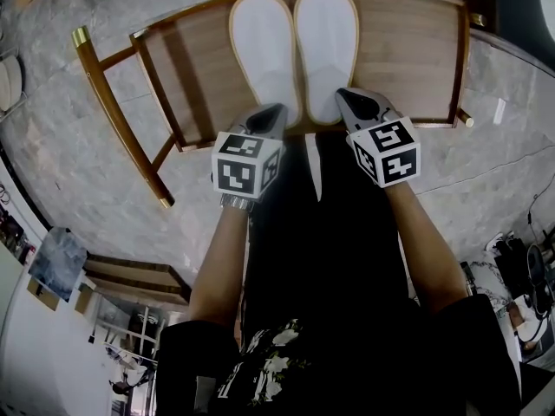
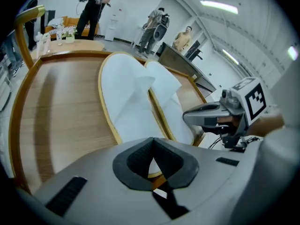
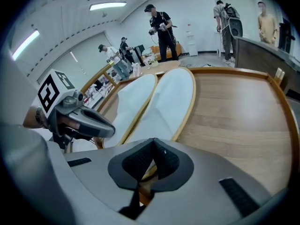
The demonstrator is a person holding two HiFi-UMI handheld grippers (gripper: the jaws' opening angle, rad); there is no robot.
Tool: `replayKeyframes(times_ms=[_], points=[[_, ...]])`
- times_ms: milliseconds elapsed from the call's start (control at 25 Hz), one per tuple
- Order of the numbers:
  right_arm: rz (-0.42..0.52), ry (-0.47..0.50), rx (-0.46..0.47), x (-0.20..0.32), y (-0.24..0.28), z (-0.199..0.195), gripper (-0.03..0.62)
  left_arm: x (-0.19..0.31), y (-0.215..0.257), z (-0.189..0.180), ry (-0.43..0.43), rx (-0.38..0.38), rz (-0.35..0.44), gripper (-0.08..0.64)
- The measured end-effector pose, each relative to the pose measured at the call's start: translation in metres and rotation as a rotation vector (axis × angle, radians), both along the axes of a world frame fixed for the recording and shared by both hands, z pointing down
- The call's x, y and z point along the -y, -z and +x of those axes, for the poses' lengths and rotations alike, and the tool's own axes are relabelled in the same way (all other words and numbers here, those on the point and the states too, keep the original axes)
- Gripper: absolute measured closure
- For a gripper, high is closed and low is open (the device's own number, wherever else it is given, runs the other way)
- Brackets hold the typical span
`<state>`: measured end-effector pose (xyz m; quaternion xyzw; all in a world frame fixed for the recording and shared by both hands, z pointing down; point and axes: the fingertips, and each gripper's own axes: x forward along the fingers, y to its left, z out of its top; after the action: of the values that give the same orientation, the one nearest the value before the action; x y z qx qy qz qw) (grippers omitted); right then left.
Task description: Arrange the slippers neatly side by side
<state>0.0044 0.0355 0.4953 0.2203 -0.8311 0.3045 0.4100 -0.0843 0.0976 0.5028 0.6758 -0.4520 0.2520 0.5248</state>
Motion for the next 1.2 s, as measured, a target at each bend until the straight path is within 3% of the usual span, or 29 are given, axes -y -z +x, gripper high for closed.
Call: replayKeyframes(times_ms=[240, 360, 440, 640, 800, 920, 1080, 1200], points=[[0.155, -0.017, 0.102, 0.015, 0.036, -0.006, 0.592, 0.006, 0.018, -0.001, 0.015, 0.0, 0.049, 0.557], [0.216, -0.023, 0.181, 0.017, 0.077, -0.003, 0.592, 0.009, 0.055, 0.007, 0.08, -0.071, 0.099, 0.557], [0.283, -0.022, 0.265, 0.02, 0.117, -0.007, 0.592, 0.013, 0.09, 0.005, 0.101, -0.079, 0.163, 0.557], [0.547, 0.044, 0.504, 0.039, 0.236, -0.019, 0.592, 0.036, 0.188, -0.019, 0.202, 0.045, 0.42, 0.557], [0.724, 0.04, 0.595, 0.047, 0.32, -0.003, 0.593, 0.037, 0.271, -0.024, 0.235, 0.272, 0.656, 0.557], [0.817, 0.024, 0.66, 0.053, 0.368, 0.009, 0.594, 0.041, 0.33, -0.024, 0.272, 0.39, 0.823, 0.557], [0.87, -0.023, 0.728, 0.052, 0.404, 0.021, 0.594, 0.043, 0.381, -0.02, 0.328, 0.451, 1.007, 0.557], [0.887, -0.049, 0.723, 0.04, 0.412, 0.031, 0.594, 0.042, 0.402, -0.014, 0.303, 0.447, 1.084, 0.557]])
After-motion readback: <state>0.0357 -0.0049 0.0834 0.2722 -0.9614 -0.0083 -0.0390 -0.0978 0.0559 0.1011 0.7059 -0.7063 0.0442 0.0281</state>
